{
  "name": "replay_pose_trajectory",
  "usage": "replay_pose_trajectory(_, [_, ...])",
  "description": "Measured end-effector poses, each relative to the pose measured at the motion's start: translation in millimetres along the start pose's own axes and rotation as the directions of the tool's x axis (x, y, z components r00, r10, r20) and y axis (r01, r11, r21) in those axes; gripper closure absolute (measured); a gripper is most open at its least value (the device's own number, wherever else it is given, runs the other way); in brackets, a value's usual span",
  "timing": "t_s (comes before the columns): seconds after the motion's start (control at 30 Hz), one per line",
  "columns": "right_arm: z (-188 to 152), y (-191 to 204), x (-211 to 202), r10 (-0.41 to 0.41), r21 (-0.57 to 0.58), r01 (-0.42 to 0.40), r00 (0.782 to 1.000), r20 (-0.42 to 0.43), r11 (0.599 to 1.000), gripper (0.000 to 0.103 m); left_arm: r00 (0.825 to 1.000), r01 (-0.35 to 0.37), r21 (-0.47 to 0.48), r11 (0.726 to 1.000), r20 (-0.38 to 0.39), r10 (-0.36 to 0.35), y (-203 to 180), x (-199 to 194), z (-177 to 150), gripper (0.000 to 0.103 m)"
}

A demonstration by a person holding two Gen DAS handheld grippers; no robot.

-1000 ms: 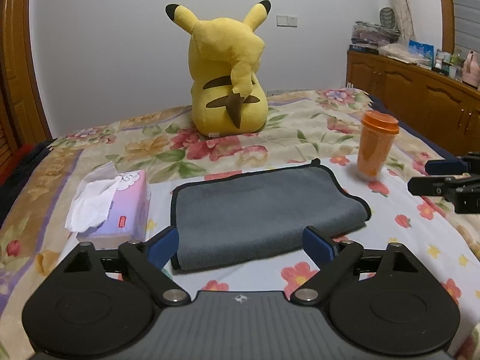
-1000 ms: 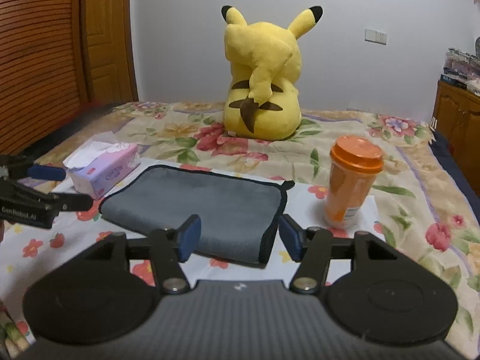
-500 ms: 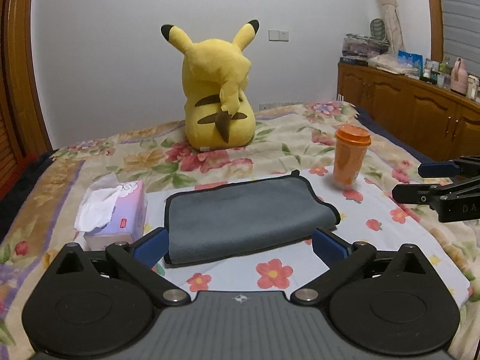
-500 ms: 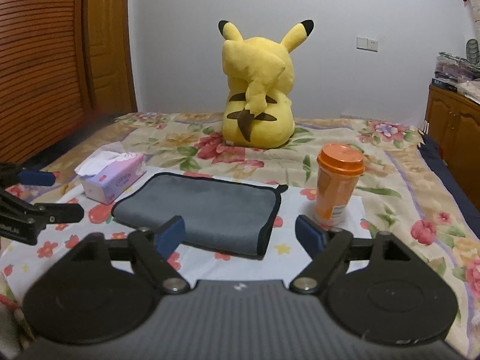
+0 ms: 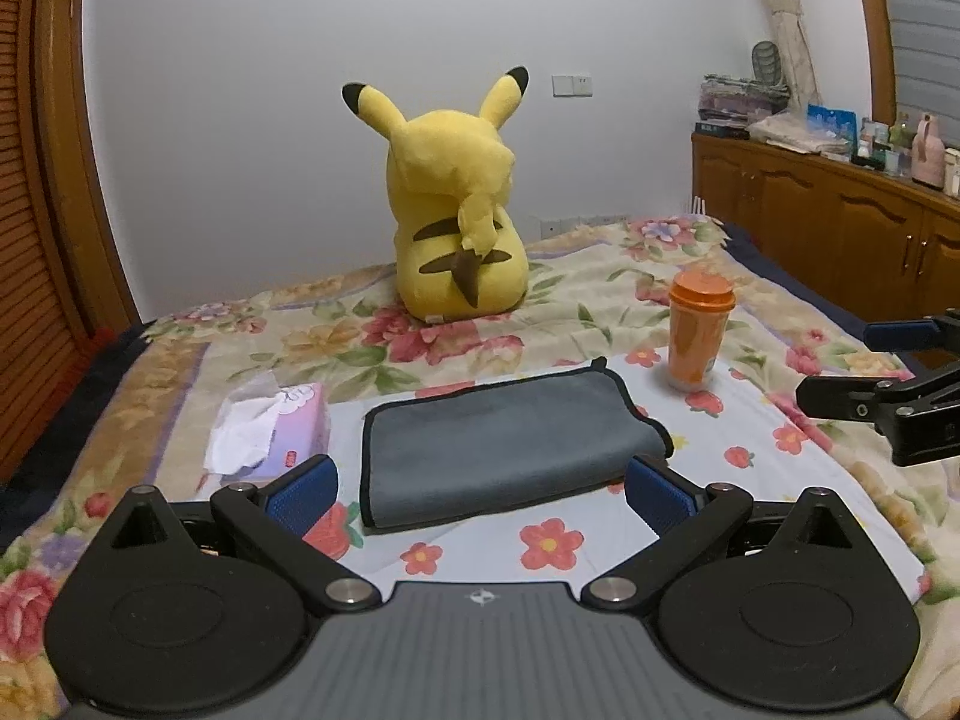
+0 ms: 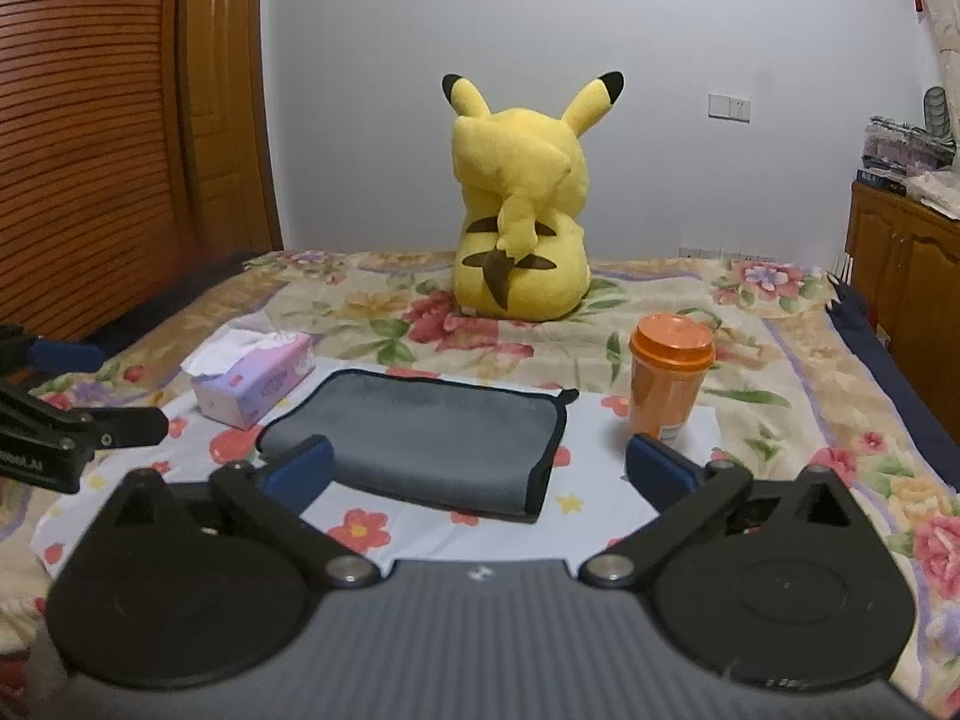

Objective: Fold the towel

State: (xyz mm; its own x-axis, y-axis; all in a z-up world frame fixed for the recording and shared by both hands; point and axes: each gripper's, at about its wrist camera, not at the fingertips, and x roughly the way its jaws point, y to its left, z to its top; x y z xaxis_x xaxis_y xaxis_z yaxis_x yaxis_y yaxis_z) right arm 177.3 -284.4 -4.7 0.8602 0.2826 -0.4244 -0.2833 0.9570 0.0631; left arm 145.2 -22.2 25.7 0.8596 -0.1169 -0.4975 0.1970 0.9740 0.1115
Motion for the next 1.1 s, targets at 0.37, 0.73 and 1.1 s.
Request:
replay_pose_trajectory(0.37, [-1, 15, -39, -0.003, 0.004, 0.003, 0.999, 0.033, 1.0, 0.0, 1.0, -0.004, -0.019, 1.0, 0.022, 0.004, -13, -48, -8, 0.0])
replay_pose_trajectory(0.73, [-19, 26, -62, 0.001, 0.027, -0.002, 1.0, 0.028, 1.0, 0.0, 1.0, -0.022, -0.053, 0.998, 0.007, 0.023, -21, -77, -38, 0.0])
replay_pose_trajectory(1.1, [-46, 33, -77, -0.001, 0.038, 0.0, 1.0, 0.019, 0.999, 0.0, 0.999, -0.046, -0.08, 0.996, -0.021, 0.045, -25, -88, -70, 0.0])
